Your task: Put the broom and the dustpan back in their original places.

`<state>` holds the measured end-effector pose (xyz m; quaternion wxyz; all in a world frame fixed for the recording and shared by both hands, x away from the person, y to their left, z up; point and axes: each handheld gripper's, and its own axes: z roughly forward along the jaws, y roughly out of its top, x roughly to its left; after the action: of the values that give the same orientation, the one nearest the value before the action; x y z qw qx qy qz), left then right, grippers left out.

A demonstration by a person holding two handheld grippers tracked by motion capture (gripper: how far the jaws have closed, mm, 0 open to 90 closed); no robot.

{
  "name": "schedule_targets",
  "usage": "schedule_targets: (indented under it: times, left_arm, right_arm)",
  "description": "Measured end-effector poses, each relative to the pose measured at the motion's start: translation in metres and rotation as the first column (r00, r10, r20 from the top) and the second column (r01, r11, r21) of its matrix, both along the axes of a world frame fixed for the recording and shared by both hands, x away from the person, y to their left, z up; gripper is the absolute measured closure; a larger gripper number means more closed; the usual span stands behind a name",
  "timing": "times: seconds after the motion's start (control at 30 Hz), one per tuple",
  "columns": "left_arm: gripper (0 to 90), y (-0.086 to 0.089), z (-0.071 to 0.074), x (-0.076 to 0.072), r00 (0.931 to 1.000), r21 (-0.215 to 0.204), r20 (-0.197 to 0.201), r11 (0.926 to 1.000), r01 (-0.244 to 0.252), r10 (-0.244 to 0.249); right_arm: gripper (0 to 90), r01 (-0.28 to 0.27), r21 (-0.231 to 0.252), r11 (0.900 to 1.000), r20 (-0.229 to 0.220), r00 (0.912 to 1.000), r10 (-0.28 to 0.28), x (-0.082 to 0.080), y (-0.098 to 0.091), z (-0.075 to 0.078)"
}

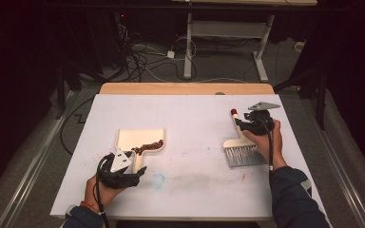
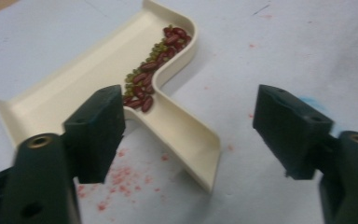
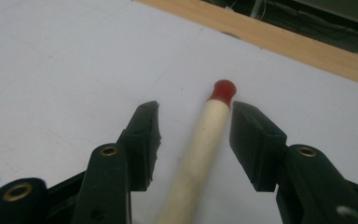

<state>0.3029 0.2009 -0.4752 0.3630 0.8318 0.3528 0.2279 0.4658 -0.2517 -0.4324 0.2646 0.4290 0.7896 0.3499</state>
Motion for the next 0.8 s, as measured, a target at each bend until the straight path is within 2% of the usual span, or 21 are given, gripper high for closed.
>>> schedule_targets:
  times: [0.17, 0.43, 0.57, 0.73, 0.8]
  left_arm:
    - [19.4, 0.007, -0.003, -0.003, 1.0, -0.013, -0.003, 0.9999, 0.003, -0.003]
    - [14.6, 0.014, -0.003, -0.011, 0.9996, -0.045, 0.025, 0.9989, -0.014, 0.015]
    - [14.6, 0.014, -0.002, -0.013, 0.9995, -0.041, 0.031, 0.9991, -0.01, 0.011]
    - [14.6, 0.013, -0.002, -0.013, 0.9993, -0.034, 0.037, 0.9994, -0.009, 0.01]
    - [14.6, 0.012, -0.002, -0.013, 0.9994, -0.029, 0.034, 0.9995, -0.009, 0.01]
  right_arm:
    - [49.5, -0.013, 0.029, 0.9995, 0.033, 0.9994, 0.012, -0.007, -0.002, 0.009]
    - [40.8, -0.009, 0.067, 0.9977, 0.078, 0.9969, 0.004, -0.013, -0.005, 0.02]
    - [35.9, -0.019, 0.085, 0.9962, 0.107, 0.9942, 0.01, -0.018, -0.005, 0.026]
    - [32.8, -0.027, 0.097, 0.9949, 0.135, 0.9908, 0.014, -0.026, -0.003, 0.035]
    - [33.1, -0.046, 0.102, 0.9937, 0.144, 0.9891, 0.031, -0.03, -0.002, 0.038]
